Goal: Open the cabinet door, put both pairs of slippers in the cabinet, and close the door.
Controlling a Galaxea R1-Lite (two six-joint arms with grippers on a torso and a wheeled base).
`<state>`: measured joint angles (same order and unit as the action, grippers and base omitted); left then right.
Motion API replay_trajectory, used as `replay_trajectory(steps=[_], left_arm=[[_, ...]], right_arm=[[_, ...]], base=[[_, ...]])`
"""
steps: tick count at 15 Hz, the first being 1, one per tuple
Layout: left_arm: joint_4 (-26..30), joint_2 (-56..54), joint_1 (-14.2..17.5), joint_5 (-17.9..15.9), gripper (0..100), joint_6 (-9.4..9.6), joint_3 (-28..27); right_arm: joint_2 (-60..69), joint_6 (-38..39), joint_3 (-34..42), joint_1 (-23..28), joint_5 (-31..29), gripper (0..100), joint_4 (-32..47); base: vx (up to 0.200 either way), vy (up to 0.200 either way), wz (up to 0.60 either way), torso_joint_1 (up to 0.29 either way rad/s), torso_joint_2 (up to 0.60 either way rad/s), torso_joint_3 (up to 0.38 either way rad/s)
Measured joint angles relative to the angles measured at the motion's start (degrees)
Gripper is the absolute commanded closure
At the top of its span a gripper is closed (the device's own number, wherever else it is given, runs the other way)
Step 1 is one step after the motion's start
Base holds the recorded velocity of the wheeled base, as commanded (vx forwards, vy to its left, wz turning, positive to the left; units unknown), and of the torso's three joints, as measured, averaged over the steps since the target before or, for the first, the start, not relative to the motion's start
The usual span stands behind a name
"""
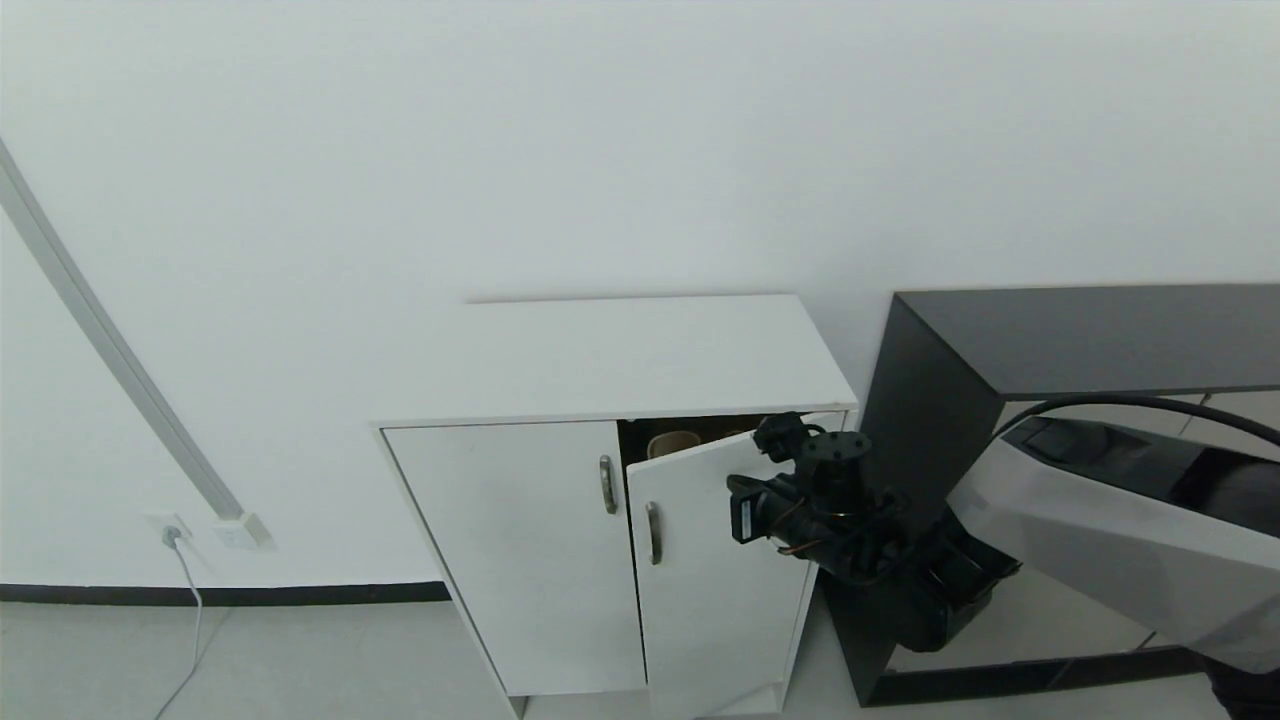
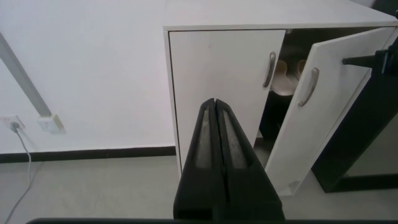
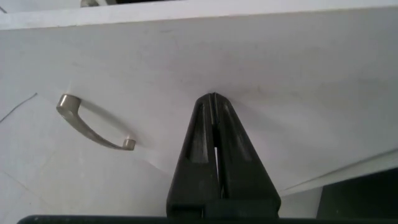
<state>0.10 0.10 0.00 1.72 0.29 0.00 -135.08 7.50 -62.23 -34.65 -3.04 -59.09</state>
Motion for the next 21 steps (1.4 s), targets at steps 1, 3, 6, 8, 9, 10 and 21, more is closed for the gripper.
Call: replay_trajectory(steps=[1, 3, 6, 8, 9, 10, 21], left_arm=[[0.0, 0.0, 0.0, 0.0, 100, -0.02, 0.0], [0.0, 0.0, 0.0, 0.0, 100, -0.02, 0.0], [0.0, 0.0, 0.0, 0.0, 100, -0.09, 0.0], [0.0, 0.0, 0.0, 0.0, 100, -0.05, 0.0], [0.0, 0.0, 0.0, 0.0, 100, -0.07, 0.0], [0.0, 0.0, 0.0, 0.0, 100, -0.09, 0.0], [0.0, 0.0, 0.0, 0.0, 100, -0.02, 0.0]], right_arm=[[-0.5, 0.0, -1.1, 0.3, 0.0, 100, 0.4], [-1.5, 0.0, -2.8, 0.6, 0.0, 100, 1.6], [-2.6, 0.0, -4.4, 1.3, 0.0, 100, 1.7], [-3.1, 0.0, -5.0, 1.6, 0.0, 100, 2.2], [-3.3, 0.0, -5.5, 1.7, 0.0, 100, 2.5], [-3.6, 0.0, -6.1, 1.8, 0.0, 100, 2.7], [-5.1, -0.4, -11.2, 2.6, -0.2, 100, 6.8]], base=[[0.0, 0.0, 0.0, 0.0, 0.0, 0.0], [0.0, 0.0, 0.0, 0.0, 0.0, 0.0], [0.0, 0.0, 0.0, 0.0, 0.0, 0.0], [0.0, 0.0, 0.0, 0.0, 0.0, 0.0], [0.0, 0.0, 0.0, 0.0, 0.0, 0.0], [0.0, 0.0, 0.0, 0.0, 0.0, 0.0], [0.0, 0.0, 0.0, 0.0, 0.0, 0.0]])
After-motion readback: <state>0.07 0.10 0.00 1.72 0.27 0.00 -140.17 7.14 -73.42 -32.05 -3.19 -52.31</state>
